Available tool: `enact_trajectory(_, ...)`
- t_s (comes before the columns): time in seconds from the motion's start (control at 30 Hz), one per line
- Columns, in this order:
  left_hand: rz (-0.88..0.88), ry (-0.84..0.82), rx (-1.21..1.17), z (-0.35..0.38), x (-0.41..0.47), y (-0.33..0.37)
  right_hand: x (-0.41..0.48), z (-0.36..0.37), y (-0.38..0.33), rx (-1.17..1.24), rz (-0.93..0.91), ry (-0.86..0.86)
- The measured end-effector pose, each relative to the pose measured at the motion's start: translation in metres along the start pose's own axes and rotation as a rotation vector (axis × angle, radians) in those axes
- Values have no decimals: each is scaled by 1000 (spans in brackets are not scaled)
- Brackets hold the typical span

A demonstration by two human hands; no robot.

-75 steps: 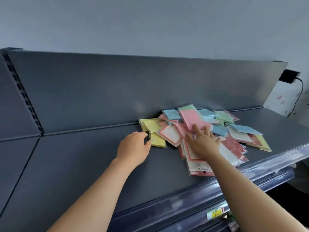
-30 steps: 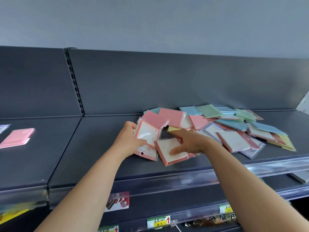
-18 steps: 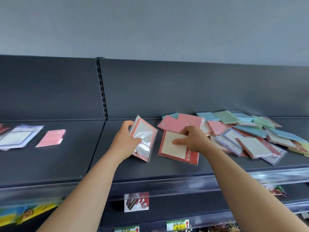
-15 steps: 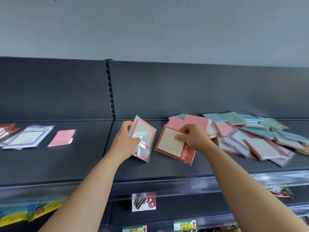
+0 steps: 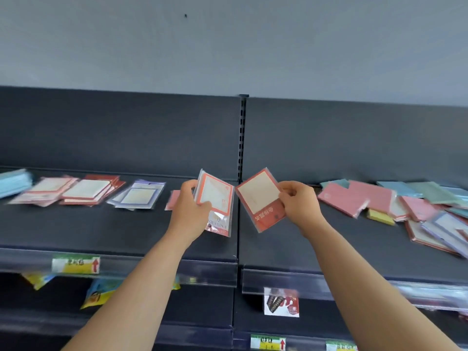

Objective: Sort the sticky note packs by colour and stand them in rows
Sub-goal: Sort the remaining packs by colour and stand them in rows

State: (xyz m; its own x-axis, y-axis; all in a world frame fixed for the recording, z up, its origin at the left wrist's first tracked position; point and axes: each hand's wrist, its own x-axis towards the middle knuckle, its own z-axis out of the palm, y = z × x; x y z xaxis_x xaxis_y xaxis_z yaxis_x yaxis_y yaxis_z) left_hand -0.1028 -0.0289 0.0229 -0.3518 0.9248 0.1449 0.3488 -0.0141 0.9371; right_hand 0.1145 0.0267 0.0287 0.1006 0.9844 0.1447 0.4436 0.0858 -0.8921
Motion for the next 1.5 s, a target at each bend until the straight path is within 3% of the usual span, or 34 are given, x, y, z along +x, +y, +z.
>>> enact_trajectory(0.37,-61,225,30,-76,-6,-27,-6,84,-30,141,-66,-136)
enact_trajectory(0.77,-173,398,5,-181,29,-78,-3,198,-81,128,-64,-227)
enact_trajectory(1.0,-111,392,89,-281,84,-101,1,290,-130,113,-66,-186)
enact_trajectory(1.07,-79,317,169,-361,140,-129,2,370,-167,145,-28,-100)
enact_trajectory(1.27,-120,232,284,-376,180,-155,-3,395,-168,103,86,-66)
enact_trajectory(1.5,-83,236,427,-366,186,-163,-7,408,-173,-27,31,-52)
